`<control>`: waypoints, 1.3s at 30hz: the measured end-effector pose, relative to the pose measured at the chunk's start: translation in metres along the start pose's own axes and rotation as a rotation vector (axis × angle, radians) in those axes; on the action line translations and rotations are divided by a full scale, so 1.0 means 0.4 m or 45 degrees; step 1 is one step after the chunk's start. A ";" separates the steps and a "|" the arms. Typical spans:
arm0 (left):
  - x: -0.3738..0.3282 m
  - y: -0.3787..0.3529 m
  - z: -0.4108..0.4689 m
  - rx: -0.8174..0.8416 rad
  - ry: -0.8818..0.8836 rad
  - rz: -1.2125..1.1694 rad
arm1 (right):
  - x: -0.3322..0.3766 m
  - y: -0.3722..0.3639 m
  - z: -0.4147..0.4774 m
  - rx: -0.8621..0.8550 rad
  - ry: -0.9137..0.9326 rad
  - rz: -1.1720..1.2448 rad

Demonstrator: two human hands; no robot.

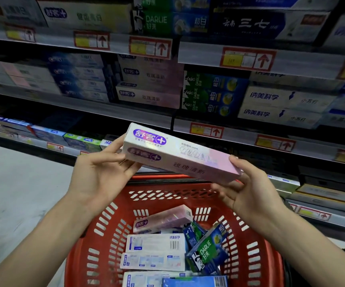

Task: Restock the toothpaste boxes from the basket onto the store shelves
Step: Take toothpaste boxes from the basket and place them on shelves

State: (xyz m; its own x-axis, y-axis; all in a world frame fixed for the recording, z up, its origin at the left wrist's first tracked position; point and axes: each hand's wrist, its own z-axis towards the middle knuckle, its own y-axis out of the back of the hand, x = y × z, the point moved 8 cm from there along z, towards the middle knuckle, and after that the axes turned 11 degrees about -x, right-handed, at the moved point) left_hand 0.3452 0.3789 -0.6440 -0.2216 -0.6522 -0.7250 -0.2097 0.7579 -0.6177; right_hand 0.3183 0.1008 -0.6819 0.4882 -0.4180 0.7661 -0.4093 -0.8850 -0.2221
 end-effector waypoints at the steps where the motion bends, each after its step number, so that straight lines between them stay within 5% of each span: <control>1: 0.004 0.007 0.002 -0.026 0.023 -0.075 | 0.011 0.000 -0.002 0.012 0.056 0.006; 8: 0.011 0.027 0.007 -0.264 0.035 -0.146 | 0.050 -0.019 -0.034 0.163 0.067 0.190; 21: -0.003 0.015 -0.010 -0.321 -0.002 -0.145 | 0.024 -0.019 -0.014 0.255 0.096 0.097; 29: 0.012 0.029 -0.002 -0.271 0.039 -0.097 | 0.025 0.012 0.003 -0.012 0.133 -0.207; 39: 0.017 0.058 -0.008 -0.272 0.008 0.191 | 0.016 0.025 0.030 -0.128 0.124 -0.204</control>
State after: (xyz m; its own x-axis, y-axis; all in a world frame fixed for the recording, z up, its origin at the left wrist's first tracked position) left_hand 0.3358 0.3920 -0.6623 -0.2708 -0.5331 -0.8015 -0.3702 0.8263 -0.4245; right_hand 0.3264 0.0870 -0.6864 0.4785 -0.2476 0.8424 -0.4098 -0.9115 -0.0351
